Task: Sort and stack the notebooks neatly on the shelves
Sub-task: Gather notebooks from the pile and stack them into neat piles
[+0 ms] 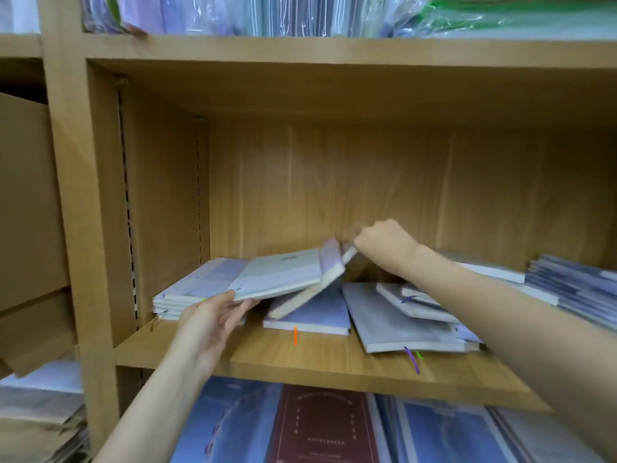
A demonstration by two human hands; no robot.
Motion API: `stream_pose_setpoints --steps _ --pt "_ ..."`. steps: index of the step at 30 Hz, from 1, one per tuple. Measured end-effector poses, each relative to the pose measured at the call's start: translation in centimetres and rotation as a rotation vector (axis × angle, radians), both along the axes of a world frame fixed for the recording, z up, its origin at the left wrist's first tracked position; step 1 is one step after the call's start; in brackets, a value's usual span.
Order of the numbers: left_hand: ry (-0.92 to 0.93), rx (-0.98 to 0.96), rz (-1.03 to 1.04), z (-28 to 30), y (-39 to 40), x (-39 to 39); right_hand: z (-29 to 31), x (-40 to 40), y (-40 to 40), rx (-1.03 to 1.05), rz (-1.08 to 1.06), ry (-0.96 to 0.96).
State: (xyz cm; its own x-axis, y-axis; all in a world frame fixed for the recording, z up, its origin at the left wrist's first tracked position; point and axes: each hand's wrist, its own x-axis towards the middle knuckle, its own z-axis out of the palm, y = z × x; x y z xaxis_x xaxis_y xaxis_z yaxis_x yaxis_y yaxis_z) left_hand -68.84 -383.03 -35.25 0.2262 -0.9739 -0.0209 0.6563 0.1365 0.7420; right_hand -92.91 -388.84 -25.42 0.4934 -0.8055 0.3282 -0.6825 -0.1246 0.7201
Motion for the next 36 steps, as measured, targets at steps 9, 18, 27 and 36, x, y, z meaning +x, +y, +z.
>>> stream_pose_setpoints --steps 9,18,27,36 --pt "-0.212 -0.031 -0.110 -0.3 0.2 -2.4 8.2 -6.1 5.0 -0.331 0.483 -0.269" --pt "-0.113 -0.056 -0.212 -1.9 1.5 -3.7 7.2 -5.3 3.9 -0.324 0.510 -0.576" --pt "-0.083 -0.005 -0.237 -2.0 2.4 -2.6 -2.5 1.1 4.8 0.450 0.245 -0.730" --pt "-0.080 -0.025 -0.264 -2.7 2.4 -0.8 -5.8 4.9 9.0 0.285 0.198 -0.337"
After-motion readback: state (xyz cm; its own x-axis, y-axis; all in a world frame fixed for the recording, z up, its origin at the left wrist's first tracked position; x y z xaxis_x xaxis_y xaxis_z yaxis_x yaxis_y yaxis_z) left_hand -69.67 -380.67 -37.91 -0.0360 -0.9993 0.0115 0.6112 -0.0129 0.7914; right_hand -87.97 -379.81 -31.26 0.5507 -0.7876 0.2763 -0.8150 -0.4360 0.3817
